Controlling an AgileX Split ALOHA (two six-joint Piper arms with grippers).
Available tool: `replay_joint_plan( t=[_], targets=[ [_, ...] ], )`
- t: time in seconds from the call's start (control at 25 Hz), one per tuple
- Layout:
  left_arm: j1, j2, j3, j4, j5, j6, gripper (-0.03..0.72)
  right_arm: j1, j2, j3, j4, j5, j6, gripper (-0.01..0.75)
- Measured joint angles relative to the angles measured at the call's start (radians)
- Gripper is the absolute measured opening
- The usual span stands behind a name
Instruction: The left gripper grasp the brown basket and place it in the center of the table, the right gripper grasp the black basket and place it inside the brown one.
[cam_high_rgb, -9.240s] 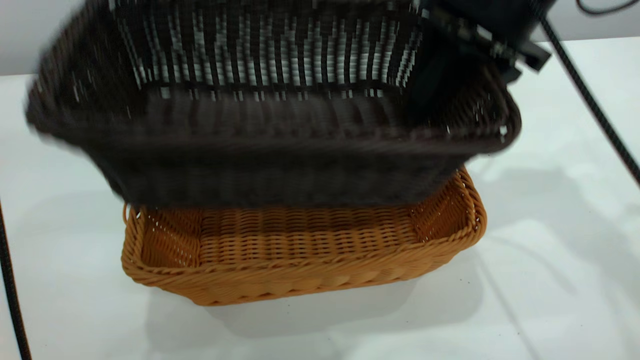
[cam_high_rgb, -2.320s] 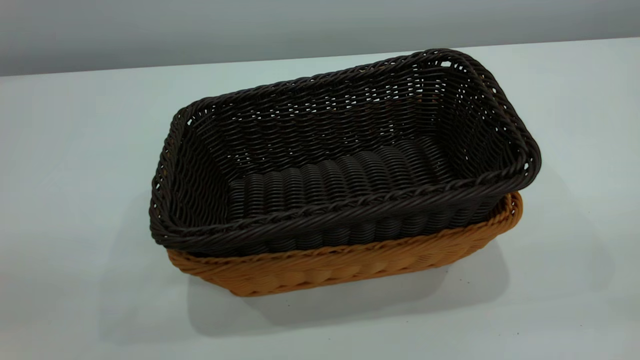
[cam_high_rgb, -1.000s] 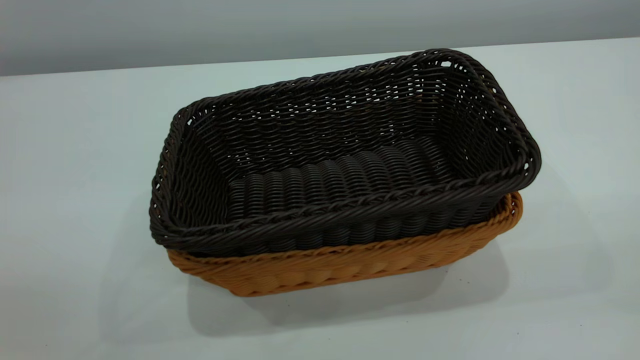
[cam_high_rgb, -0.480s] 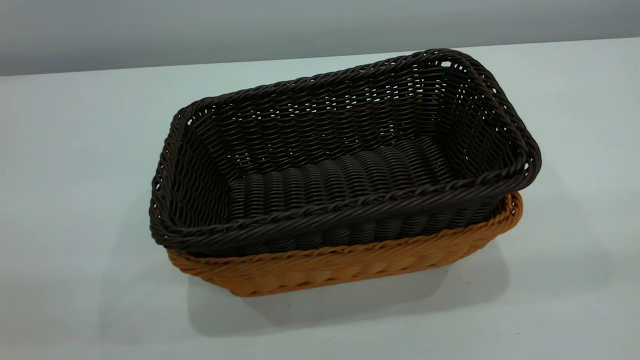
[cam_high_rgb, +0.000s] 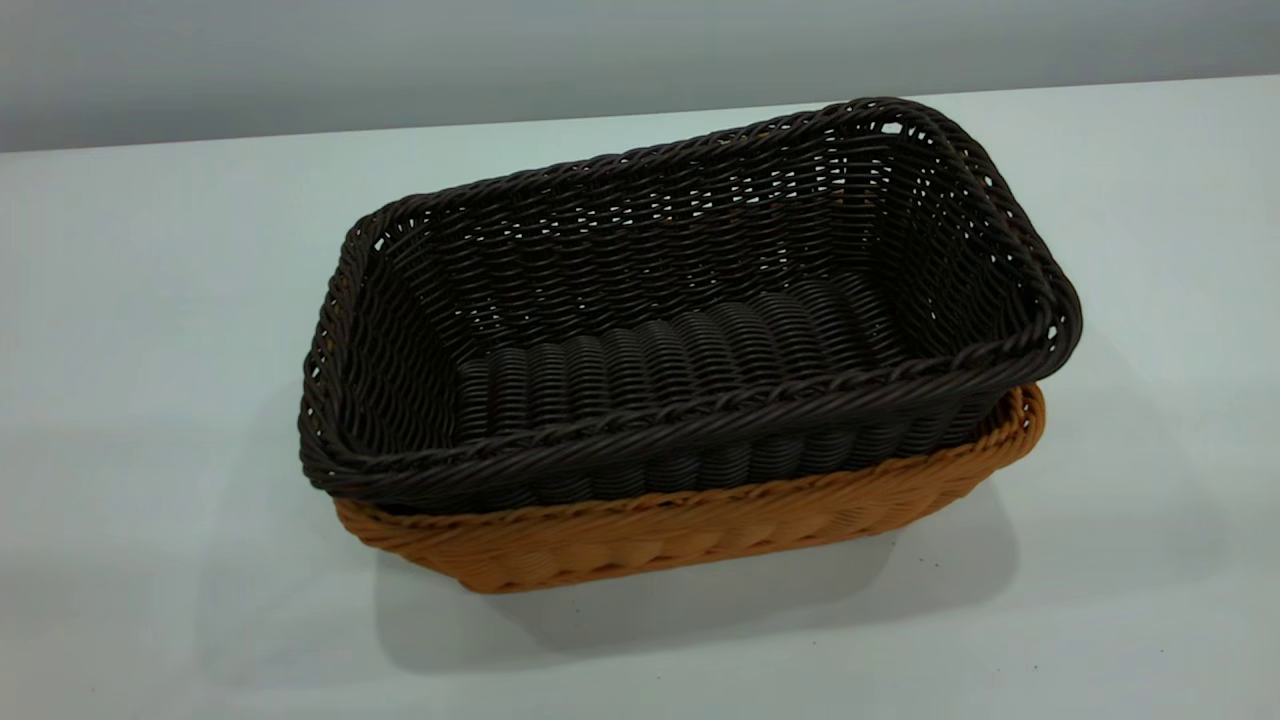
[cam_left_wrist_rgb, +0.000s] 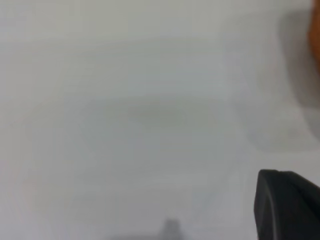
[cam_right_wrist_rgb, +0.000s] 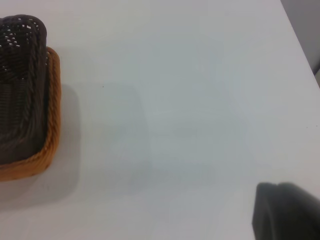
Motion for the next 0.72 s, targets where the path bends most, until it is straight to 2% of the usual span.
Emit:
replay_joint_plan(
  t=[0.12,0.52,0.72],
  targets=[
    [0.057,-0.03,0.0,0.0,0.0,0.0,-0.001,0.0,-0.002,0.0,0.0,0.0,0.0,0.001],
    [0.056,-0.237,-0.001,0.001,0.003,0.0,-0.001,0.0,-0.129,0.0,0.0,0.0,0.0,0.001],
    [0.056,-0.253,-0.001,0.001,0.003,0.0,-0.001,0.002,-0.128,0.0,0.0,0.0,0.0,0.001]
  ],
)
